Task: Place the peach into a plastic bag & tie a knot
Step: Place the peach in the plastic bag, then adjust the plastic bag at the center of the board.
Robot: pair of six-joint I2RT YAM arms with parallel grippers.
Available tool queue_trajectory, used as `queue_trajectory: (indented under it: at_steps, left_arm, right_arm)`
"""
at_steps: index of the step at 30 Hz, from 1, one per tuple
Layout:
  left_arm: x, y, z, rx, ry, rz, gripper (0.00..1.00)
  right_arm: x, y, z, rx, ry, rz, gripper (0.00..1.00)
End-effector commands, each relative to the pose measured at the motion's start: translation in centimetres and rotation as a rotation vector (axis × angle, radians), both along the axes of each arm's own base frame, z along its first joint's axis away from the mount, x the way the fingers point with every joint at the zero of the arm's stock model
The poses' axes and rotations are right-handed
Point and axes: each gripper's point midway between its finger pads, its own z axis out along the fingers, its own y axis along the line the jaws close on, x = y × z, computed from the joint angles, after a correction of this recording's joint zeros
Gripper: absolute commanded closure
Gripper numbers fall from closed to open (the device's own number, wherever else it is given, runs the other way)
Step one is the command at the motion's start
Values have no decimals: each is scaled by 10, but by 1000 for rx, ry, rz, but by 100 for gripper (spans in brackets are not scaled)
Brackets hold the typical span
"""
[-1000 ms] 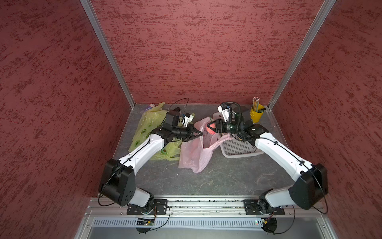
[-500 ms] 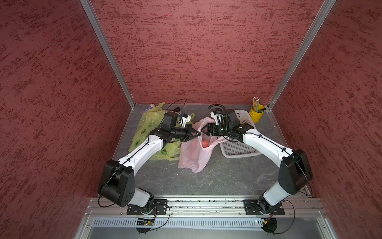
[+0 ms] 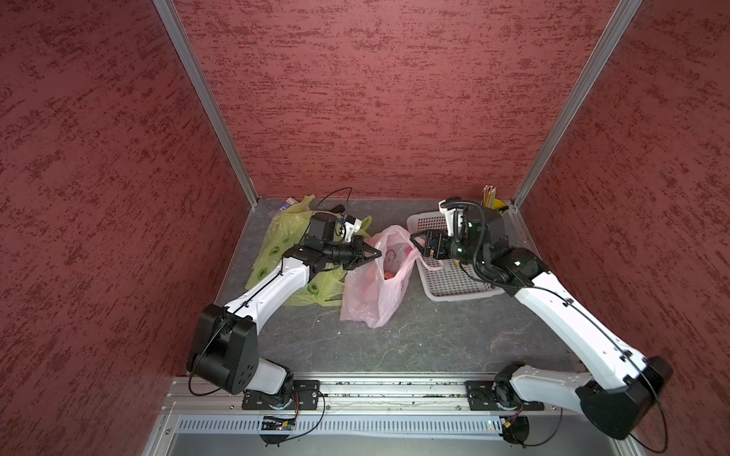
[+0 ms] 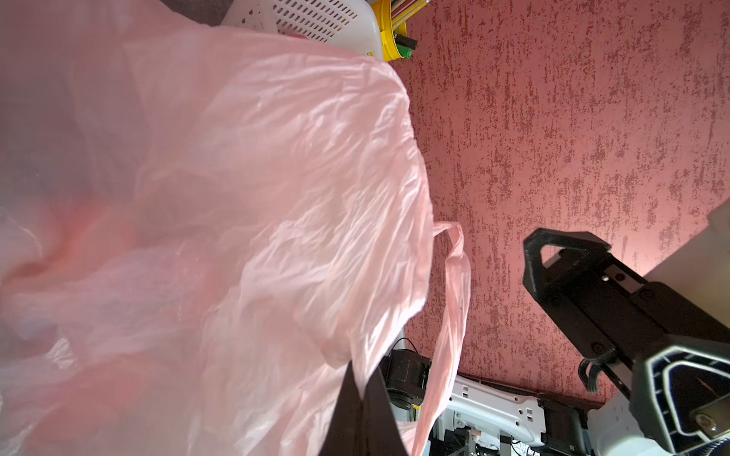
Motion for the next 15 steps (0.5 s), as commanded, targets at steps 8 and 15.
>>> queue_trajectory:
  at_steps: [8,15]
  left_arm:
    - [-3,1,12,-25,-42,-11,100]
    - [-5,-2,12,-26,-38,-19,100]
  right_arm:
    - [-13,-7,-50,33,123,-41,20]
    - [-3,7,-60,96,121,-18,25]
